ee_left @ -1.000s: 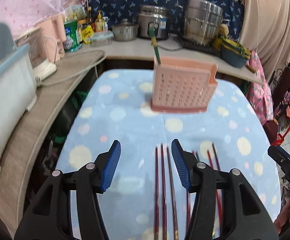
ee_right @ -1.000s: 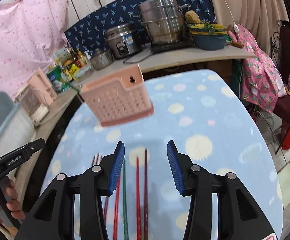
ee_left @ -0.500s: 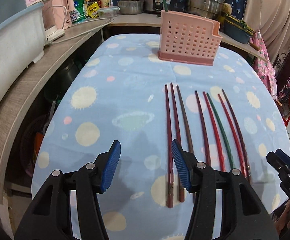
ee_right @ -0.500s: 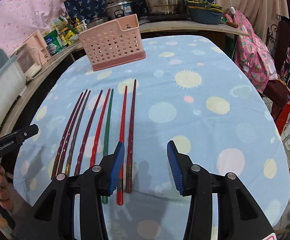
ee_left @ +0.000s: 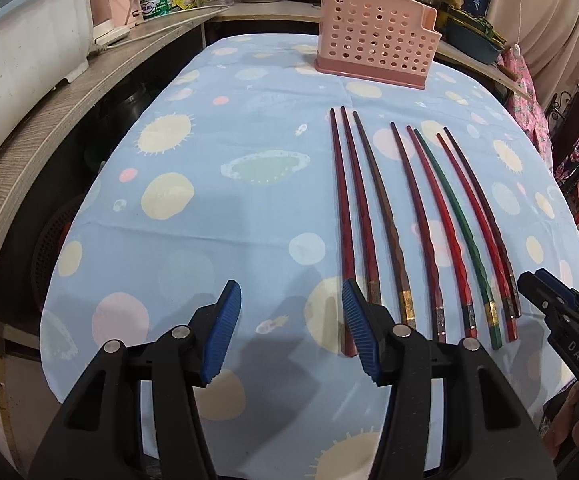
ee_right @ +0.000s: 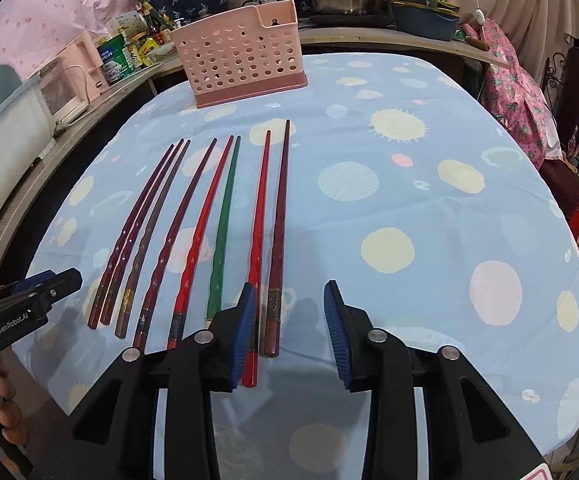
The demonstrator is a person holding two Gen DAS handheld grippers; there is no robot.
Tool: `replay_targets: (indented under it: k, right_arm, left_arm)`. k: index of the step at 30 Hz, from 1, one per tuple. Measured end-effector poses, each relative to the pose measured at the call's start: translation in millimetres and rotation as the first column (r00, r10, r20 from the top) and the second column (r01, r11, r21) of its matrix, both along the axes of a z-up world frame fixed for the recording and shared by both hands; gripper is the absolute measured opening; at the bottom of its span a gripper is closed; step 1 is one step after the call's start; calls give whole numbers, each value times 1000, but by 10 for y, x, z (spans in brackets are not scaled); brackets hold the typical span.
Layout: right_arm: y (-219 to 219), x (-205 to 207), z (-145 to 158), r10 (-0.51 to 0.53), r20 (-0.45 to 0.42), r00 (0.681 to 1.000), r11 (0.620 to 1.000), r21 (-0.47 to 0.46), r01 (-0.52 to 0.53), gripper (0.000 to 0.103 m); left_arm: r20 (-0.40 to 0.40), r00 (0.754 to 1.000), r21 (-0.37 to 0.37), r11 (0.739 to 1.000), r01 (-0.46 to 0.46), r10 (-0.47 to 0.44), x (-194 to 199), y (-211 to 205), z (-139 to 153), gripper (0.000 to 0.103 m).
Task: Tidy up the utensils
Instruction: 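Move both tools back down to the remaining chopsticks, then grasp a red chopstick with the right tool while the left tool approaches a dark-red chopstick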
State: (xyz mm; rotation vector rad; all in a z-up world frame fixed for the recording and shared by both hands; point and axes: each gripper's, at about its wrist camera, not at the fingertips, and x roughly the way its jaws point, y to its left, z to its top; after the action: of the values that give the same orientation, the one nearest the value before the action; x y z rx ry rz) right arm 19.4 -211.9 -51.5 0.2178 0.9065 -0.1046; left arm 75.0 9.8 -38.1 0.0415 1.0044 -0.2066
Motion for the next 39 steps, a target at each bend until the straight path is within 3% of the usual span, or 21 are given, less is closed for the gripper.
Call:
replay_targets:
  k: [20,39]
  right_arm:
    - [13,-22,-103,11,-23,1000,1000,-8,-11,7]
    - [12,-47,-109,14,-20,1000,1000,-13,-14,7]
  left_arm:
    - [-10,999,-15,999,30,-31,-101,-76,-39,51]
    - [-37,998,16,999,50,-50,-81,-178,-194,51]
